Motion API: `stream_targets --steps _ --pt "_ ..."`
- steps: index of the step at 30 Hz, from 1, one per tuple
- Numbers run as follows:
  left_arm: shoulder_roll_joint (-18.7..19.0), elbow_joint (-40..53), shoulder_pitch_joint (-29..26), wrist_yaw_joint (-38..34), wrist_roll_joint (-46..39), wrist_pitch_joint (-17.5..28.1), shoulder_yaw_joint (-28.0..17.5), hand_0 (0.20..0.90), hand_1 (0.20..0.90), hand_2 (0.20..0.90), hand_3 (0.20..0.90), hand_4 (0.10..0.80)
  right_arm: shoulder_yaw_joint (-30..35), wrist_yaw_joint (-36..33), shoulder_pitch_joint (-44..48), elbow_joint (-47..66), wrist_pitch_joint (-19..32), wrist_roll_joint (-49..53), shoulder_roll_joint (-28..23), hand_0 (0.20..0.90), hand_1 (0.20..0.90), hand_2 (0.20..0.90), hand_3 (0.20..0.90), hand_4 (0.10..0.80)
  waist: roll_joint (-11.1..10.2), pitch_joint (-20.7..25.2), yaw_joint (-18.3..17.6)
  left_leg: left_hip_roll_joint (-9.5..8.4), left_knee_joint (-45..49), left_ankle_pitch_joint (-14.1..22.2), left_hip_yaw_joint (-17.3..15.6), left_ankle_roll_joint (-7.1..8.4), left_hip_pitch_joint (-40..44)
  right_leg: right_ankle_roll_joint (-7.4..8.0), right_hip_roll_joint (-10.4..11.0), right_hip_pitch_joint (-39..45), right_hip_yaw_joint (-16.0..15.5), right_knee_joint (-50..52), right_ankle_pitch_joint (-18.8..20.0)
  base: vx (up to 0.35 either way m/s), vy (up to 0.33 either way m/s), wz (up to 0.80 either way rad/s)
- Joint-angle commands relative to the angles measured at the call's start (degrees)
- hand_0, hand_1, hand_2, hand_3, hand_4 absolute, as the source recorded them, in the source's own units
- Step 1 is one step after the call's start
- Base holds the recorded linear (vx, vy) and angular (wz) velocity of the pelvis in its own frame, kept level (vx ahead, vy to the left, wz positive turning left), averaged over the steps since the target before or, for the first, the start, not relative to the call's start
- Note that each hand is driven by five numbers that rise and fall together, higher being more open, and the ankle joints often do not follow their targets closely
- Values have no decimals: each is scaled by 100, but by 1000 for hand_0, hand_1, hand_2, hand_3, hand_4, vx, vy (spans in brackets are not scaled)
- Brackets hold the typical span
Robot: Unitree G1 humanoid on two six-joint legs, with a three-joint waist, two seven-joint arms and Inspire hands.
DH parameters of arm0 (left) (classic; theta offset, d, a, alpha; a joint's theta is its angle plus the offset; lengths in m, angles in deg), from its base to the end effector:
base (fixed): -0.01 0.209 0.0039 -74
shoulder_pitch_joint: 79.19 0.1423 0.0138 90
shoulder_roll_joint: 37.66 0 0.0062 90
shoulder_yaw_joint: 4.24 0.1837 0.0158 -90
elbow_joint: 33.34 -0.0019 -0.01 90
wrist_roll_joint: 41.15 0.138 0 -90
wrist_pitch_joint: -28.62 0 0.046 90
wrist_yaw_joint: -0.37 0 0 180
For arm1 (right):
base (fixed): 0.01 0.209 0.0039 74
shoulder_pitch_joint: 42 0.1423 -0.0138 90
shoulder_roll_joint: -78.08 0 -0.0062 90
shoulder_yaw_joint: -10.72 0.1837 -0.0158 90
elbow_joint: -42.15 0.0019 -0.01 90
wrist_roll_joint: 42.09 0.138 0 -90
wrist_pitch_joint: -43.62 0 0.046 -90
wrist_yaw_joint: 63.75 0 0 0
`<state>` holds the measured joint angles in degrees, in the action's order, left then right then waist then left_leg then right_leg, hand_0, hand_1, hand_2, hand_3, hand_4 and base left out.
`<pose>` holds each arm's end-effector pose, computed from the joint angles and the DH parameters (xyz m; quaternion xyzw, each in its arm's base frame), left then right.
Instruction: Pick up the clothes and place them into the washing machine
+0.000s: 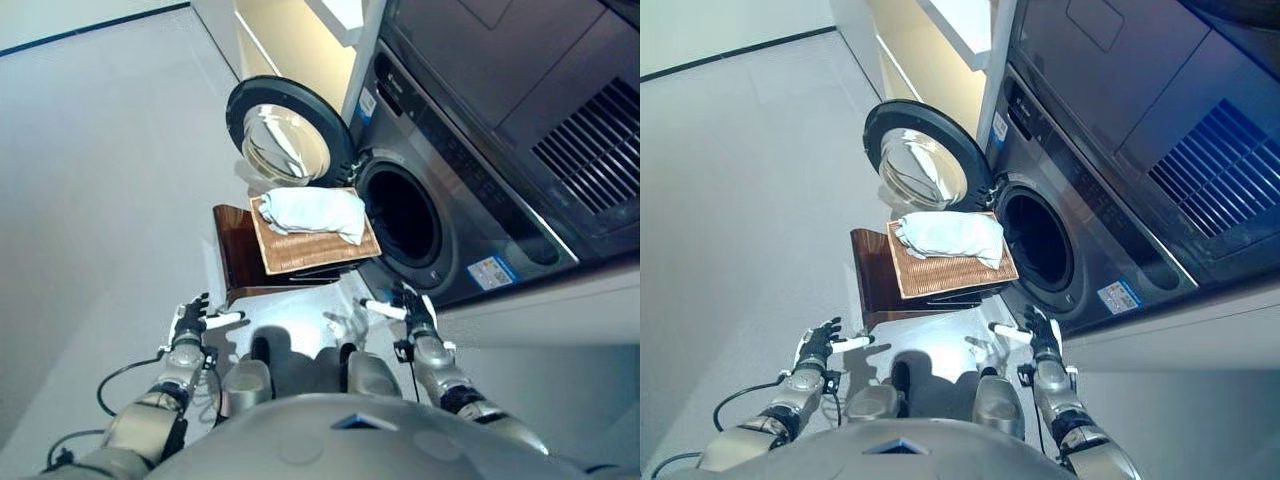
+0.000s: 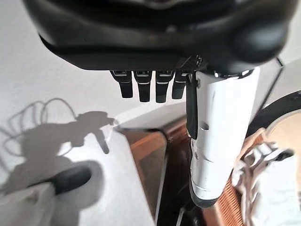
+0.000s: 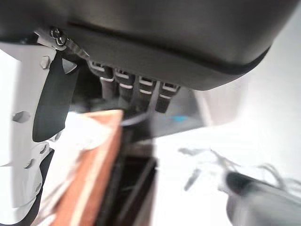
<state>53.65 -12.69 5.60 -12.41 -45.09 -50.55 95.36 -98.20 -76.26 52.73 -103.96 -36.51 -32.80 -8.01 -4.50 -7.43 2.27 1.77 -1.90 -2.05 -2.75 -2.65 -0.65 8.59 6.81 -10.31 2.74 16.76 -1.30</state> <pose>0.1156 0.2397 -0.0976 0.1998 0.4317 0.1165 0.8719 0.1432 -0.1805 -0.0907 -0.1401 0.3558 -0.0294 0.9236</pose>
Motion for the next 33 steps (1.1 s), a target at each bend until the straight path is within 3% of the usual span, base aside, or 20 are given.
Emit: stream_targets --steps 1,4,6,8,11,12,13,14,15,16,18,20,22,26,29,33 --pt "128 123 -145 -131 138 250 -85 900 900 900 900 800 -18 -169 403 757 244 -539 -685 900 900 900 900 800 -23 104 -51 -62 322 186 242 372 -313 -64 -240 254 -40 -979 108 150 -91 12" --pt "81 80 -73 -143 138 238 -120 900 900 900 900 800 -134 -210 408 850 170 -926 -812 900 900 900 900 800 -72 157 -60 -106 251 193 368 404 -228 -85 -265 338 223 -1163 254 80 -74 55" --pt "44 49 -26 -146 156 235 -149 900 900 900 900 800 -151 -188 398 962 158 -1035 -854 900 900 900 900 800 -79 215 -42 -80 192 189 365 424 -179 -95 -252 418 185 -1283 277 144 -114 36" --pt "-68 148 121 -125 201 237 -161 900 900 900 900 800 -323 -379 461 998 23 -1881 -1047 900 900 900 900 800 -64 322 -22 -20 311 254 428 527 -140 -150 -281 691 61 -1507 252 201 -185 5" --pt "-93 222 93 -135 223 279 -117 900 900 900 900 800 -555 -521 681 992 -98 -2561 -1210 900 900 900 900 800 -126 173 -7 -46 1251 395 485 690 -450 -263 -266 826 -77 -1545 217 19 -122 29" --pt "-154 201 7 -179 195 312 -52 900 900 900 900 800 -770 -587 890 959 -128 -2927 -1295 900 900 900 900 800 -146 -13 89 -171 1921 253 788 768 -828 -351 -257 934 -128 -1584 243 -12 -113 50" --pt "-156 196 -1 -180 195 314 -55 900 900 900 900 800 -771 -590 900 952 -126 -2929 -1293 900 900 900 900 800 -137 -15 69 -173 1964 269 808 767 -858 -350 -260 933 -148 -1586 243 23 -47 47" --pt "-210 244 -11 -204 178 319 18 900 900 900 900 800 -931 -666 1097 952 -209 -3294 -1410 900 900 900 900 800 -129 12 135 -175 1439 280 1031 730 -946 -309 -260 984 -109 -1710 223 104 27 34" --pt "-243 221 -6 -211 182 316 42 900 900 900 900 800 -965 -680 1196 869 -209 -3388 -1443 900 900 900 900 800 -89 63 152 -53 966 131 1066 714 -987 -261 -282 1019 -81 -1793 210 114 20 9" --pt "-248 218 -6 -213 183 318 40 900 900 900 900 800 -970 -683 1200 861 -206 -3389 -1443 900 900 900 900 800 -93 63 156 -50 884 94 1056 717 -941 -264 -279 1028 -75 -1802 211 111 58 0" --pt "-298 246 11 -200 241 299 129 900 900 900 900 800 -1059 -724 1311 836 -243 -3601 -1520 900 900 900 900 800 6 179 167 168 179 -167 882 704 -914 -205 -287 1073 -81 -1854 147 141 122 -2" --pt "-308 234 62 -202 276 301 206 900 900 900 900 800 -1103 -747 1373 758 -329 -3753 -1503 900 900 900 900 800 40 238 176 152 48 -243 862 669 -834 -185 -237 1076 -64 -1833 68 121 155 -6" --pt "-267 320 68 -246 241 353 271 900 900 900 900 800 -1215 -980 1615 538 -466 -4066 -1443 900 900 900 900 800 37 221 230 -6 177 -152 720 584 -820 -84 -88 946 50 -1685 43 49 162 -20" --pt "-133 453 -67 -412 22 370 335 900 900 900 900 800 -1632 -1182 2410 -115 -728 -4428 -1199 900 900 900 900 800 105 -113 442 -76 473 -11 525 420 -970 5 -117 255 111 -749 52 -64 131 -49" --pt "-61 388 -269 -518 -197 396 358 900 900 900 900 800 -1844 -1333 3034 -653 -867 -4441 -1038 900 900 900 900 800 164 -332 494 -56 498 -44 398 428 -1115 25 -75 -171 -81 -731 221 -175 73 -67" --pt "-46 522 -388 -547 -401 465 483 900 900 900 900 800 -2055 -1485 3401 -973 -1147 -4745 -987 900 900 900 900 800 194 -380 497 -77 428 -83 444 477 -1253 -11 23 -195 163 -1121 480 -15 -20 -9"
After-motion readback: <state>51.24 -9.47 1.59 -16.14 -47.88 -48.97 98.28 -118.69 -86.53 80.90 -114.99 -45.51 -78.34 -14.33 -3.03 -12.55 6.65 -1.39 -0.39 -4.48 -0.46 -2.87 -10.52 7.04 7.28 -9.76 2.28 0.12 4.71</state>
